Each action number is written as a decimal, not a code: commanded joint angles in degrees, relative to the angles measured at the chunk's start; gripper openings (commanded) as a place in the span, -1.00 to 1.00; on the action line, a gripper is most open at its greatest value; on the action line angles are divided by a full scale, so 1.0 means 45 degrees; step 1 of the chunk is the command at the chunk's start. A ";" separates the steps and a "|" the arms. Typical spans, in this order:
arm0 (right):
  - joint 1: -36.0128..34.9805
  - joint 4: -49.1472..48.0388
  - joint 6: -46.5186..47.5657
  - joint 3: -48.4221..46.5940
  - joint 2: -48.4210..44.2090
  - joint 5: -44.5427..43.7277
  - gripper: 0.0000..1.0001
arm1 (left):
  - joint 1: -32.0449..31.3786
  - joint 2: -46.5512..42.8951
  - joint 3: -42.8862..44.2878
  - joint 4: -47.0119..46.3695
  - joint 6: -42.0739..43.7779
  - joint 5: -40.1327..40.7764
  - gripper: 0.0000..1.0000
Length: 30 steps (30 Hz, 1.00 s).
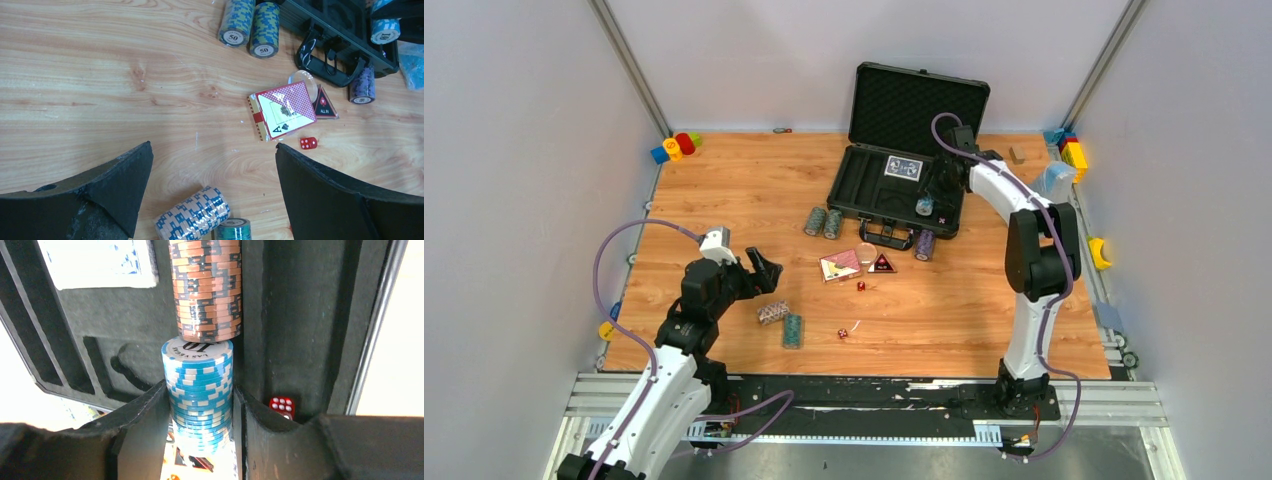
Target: Pack up texas hold em set
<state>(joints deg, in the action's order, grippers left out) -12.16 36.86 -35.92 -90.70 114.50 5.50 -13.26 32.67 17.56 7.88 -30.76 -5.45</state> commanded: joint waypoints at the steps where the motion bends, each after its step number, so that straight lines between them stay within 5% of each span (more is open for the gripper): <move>1: 0.0309 -0.0675 -0.0038 -0.1647 0.0585 -0.0425 -0.42 | 0.0019 -0.0058 0.0095 -0.0147 -0.0066 0.0167 1.00; 6: 0.0341 -0.0456 0.0441 -0.2725 0.1423 -0.1198 -0.29 | 0.0019 -0.0109 0.0091 -0.0079 -0.0081 0.0220 1.00; 12: 0.0328 0.0007 0.1015 -0.3168 0.1465 -0.1845 0.25 | 0.0017 -0.0140 0.0091 -0.0073 -0.0095 0.0217 1.00; 16: 0.0111 0.0041 0.1387 -0.2774 0.0662 -0.2378 0.36 | 0.0022 -0.0130 0.0085 -0.0072 -0.0073 0.0189 1.00; 24: -0.0331 0.0039 0.1574 -0.1482 -0.0866 -0.3386 0.24 | 0.0022 -0.0210 0.0089 -0.0039 -0.0070 0.0157 1.00; 30: -0.0364 -0.0027 0.1594 -0.0759 -0.1162 -0.2888 -0.41 | 0.0034 -0.0314 0.0073 0.0006 -0.0095 0.0138 1.00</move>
<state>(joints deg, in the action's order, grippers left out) -13.37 38.26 -29.63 -96.09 111.11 -7.55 -13.26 32.01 17.56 8.45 -30.76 -5.04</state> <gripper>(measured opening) 0.368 0.998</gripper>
